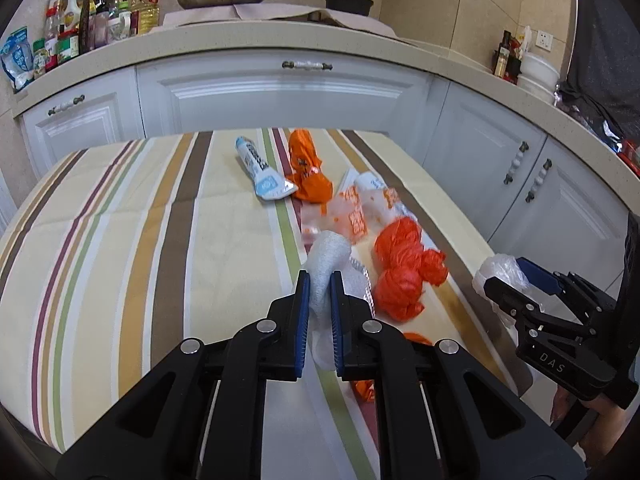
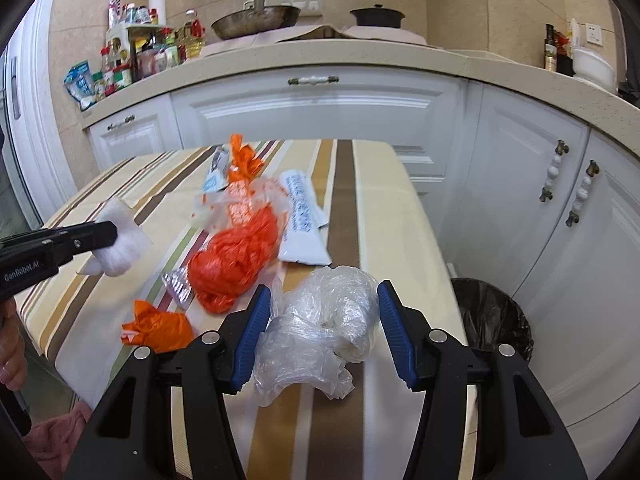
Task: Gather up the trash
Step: 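Grasp the clear plastic bag with the right tool while the left tool grasps the white tissue, then carry both items over the black bin and open both tools to drop them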
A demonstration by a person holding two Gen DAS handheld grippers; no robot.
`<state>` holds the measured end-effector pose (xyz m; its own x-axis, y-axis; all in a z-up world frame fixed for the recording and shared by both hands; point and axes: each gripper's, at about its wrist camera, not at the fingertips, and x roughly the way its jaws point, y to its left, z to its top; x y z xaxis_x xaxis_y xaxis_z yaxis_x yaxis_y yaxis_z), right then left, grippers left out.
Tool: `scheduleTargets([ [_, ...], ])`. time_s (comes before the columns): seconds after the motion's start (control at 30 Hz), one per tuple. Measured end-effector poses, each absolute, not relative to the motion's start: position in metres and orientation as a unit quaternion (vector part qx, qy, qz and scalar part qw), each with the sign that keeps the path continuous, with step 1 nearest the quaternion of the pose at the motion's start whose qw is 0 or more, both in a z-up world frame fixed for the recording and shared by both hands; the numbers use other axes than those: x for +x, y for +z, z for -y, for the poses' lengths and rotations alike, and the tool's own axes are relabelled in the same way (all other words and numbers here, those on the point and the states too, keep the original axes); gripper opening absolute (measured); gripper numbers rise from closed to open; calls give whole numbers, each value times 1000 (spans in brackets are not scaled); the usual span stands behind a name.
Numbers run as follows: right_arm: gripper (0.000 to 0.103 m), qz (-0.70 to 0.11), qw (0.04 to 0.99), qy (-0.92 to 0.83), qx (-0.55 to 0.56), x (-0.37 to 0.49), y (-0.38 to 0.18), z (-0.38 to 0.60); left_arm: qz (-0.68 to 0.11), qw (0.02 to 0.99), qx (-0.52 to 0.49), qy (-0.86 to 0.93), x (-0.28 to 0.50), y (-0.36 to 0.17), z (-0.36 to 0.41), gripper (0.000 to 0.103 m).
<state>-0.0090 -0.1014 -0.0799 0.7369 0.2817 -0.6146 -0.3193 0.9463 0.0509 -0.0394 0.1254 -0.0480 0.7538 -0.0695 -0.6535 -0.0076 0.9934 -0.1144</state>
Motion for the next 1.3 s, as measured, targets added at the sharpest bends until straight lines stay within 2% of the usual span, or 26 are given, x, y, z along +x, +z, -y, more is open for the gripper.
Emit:
scheduleTargets([
  [0.37, 54, -301, 947, 110, -19, -2, -65, 138, -329, 942, -46, -41, -15, -27, -92, 10],
  [0.67, 54, -292, 956, 25, -13, 15, -64, 204, -317, 943, -28, -95, 32, -23, -11, 10],
  [1.2, 54, -304, 951, -58, -5, 74, -94, 275, -351, 926, 33, -134, 115, -66, 127, 11],
  [1.3, 61, -314, 948, -56, -6, 91, -105, 282, -352, 927, 43, -124, 129, -76, 141, 18],
])
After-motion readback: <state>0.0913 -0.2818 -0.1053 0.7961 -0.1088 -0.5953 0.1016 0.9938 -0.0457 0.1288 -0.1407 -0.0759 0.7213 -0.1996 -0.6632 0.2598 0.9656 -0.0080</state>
